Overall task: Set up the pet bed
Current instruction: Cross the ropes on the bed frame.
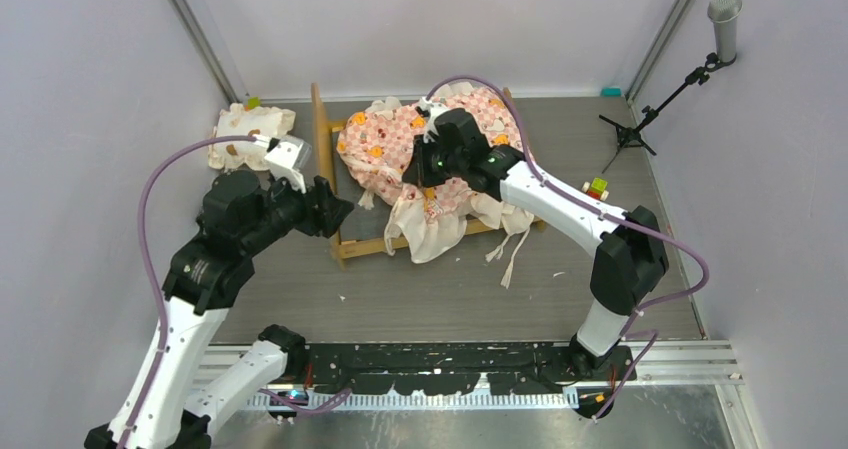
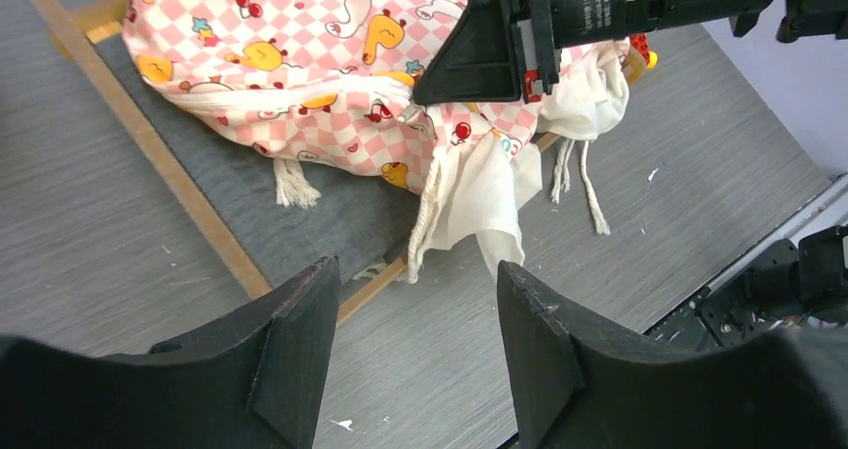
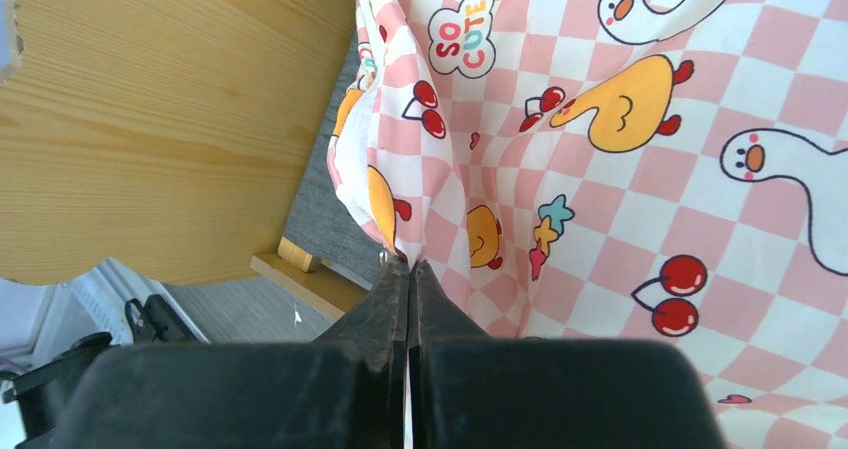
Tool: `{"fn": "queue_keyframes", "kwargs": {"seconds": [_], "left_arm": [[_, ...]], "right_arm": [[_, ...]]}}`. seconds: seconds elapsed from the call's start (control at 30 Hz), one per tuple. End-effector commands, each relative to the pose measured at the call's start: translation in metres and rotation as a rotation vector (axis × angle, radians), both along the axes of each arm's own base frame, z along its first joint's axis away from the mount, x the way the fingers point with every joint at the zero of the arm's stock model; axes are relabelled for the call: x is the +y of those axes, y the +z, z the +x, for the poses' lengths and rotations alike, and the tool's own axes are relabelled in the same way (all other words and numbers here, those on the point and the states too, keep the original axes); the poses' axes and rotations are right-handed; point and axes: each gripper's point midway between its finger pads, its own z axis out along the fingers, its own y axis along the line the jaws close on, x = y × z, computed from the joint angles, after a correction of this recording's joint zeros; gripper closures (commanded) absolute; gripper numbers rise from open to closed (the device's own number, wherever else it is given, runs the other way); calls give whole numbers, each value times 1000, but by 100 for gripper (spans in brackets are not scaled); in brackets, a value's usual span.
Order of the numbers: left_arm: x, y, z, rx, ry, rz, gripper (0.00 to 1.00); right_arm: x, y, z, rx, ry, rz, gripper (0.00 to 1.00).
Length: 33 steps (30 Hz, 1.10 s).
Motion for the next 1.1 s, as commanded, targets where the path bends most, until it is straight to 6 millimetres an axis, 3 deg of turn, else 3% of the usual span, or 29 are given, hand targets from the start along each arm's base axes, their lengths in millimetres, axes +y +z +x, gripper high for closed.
{"fn": "queue_keyframes", "kwargs": {"seconds": [0.0,0.3,0.43,0.8,1.07], "left_arm": [[-16,4,7,-12,-47,-56,41],[-40,-31,7,67,-102,10,55],[-60,-42,8,76,-115,88,55],[-74,-76,43,149,9,185,56],[-93,-108,58,204,3,198,50]], "right_arm": [[1,13,-2,5,55,81,99],[-22,15,26,9,13,116,99],[-34,12,39,5,-14,109,99],[-72,2,71,-13,-109,44,99],[-82,-3,73,13,-113,62,99]]}}
